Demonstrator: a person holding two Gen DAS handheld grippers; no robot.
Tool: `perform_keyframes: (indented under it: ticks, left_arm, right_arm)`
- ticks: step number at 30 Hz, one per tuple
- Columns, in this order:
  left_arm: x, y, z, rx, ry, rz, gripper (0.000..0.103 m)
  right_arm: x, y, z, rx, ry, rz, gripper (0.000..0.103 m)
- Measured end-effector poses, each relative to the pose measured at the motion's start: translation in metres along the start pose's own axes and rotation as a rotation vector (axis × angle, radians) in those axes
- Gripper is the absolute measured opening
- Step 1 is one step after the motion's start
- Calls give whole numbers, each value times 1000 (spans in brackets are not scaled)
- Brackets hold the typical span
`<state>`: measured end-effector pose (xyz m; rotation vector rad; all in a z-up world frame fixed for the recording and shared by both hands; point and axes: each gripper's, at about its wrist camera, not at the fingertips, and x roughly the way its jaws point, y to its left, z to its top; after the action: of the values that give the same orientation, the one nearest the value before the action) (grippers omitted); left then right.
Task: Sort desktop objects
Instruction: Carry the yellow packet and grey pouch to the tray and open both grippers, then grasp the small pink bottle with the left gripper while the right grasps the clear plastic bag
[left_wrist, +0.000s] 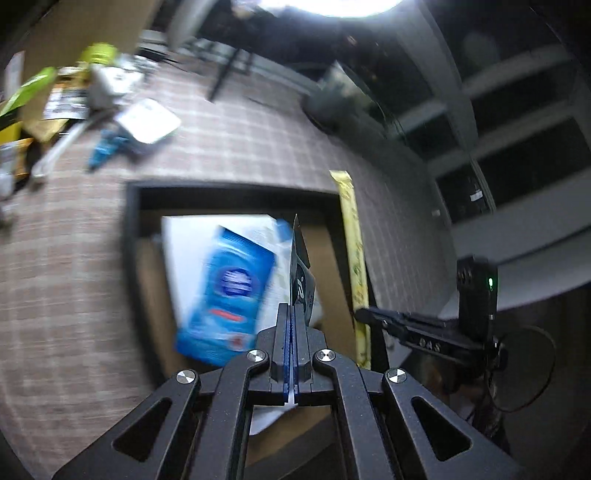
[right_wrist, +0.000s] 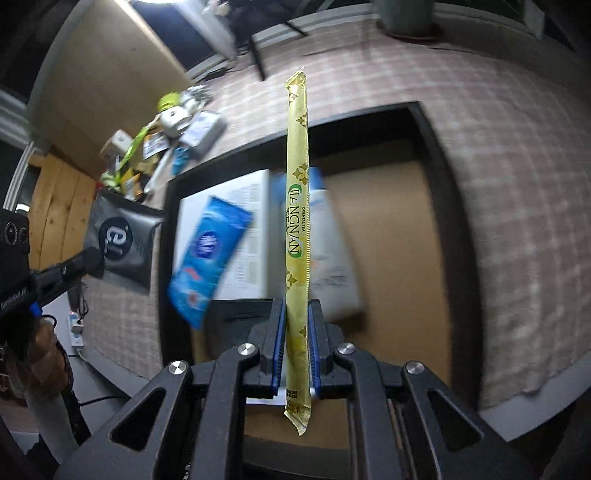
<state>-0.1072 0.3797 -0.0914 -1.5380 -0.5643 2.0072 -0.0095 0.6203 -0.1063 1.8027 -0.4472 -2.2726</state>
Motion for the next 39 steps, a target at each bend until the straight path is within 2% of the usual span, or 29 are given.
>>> perform_keyframes:
  ticks: [6, 11, 13, 15, 16, 17, 18, 19, 28, 33, 39]
  left_arm:
    - [44, -37, 1, 66, 82, -2, 0]
    - [65, -61, 9, 122, 105, -18, 0]
    - [71, -68, 13, 154, 100, 3, 9]
    - [77, -70, 18, 141, 103, 38, 46]
    - [75, -67, 19, 119, 81, 40, 48]
    - [73, -65, 19, 111, 70, 46, 48]
    - [71, -64, 19, 110, 68, 54, 48]
    - [69, -62, 18, 111, 68, 53, 48]
    - [36, -32, 16, 87, 33, 103, 48]
    - [7, -6, 18, 52, -9, 145, 48]
    - [-41, 54, 20, -13, -64, 213, 48]
  right_arm:
    - [0, -34, -4, 25, 13, -18, 12]
    - [4, -49, -6, 40, 21, -13, 12]
    - [4, -52, -7, 39, 21, -11, 12]
    - [4, -51, -7, 25, 16, -21, 13]
    - [4, -52, -6, 27, 16, -38, 19]
    - [4, -53, -6, 32, 22, -52, 25]
    - [3, -54, -6, 36, 19, -56, 37]
    - [1, -55, -6, 41, 8, -61, 40]
    - [-7, -42, -2, 47, -23, -44, 40]
    - [-3, -11, 4, 4, -24, -31, 41]
    - [8, 43, 14, -66, -22, 12, 41]
